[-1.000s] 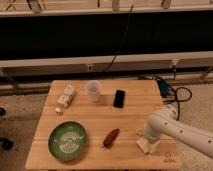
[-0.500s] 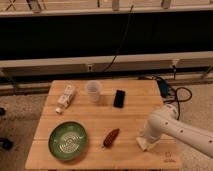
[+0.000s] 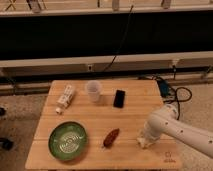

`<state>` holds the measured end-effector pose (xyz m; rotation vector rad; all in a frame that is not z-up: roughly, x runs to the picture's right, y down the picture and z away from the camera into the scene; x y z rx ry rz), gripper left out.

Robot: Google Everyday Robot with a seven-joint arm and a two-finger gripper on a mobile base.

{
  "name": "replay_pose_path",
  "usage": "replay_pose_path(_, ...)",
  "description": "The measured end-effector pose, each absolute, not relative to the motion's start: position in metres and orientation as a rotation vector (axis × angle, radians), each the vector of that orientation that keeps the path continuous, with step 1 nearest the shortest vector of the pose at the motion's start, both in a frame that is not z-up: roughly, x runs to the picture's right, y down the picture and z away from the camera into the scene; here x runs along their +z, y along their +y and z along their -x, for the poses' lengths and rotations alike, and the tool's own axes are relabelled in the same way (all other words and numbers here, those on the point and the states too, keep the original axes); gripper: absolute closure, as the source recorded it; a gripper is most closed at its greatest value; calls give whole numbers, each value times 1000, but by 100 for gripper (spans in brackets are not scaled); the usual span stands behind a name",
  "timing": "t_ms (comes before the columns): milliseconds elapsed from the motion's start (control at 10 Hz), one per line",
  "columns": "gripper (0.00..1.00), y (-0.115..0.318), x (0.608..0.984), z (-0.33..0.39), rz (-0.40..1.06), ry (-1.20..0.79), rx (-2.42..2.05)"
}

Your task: Place the white sponge in the ceramic bowl

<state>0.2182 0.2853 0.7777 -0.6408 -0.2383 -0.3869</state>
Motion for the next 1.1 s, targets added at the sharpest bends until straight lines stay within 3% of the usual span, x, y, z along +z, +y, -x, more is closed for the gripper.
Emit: replay_pose_path(1100,100,265,764,-205,604,-238,-465)
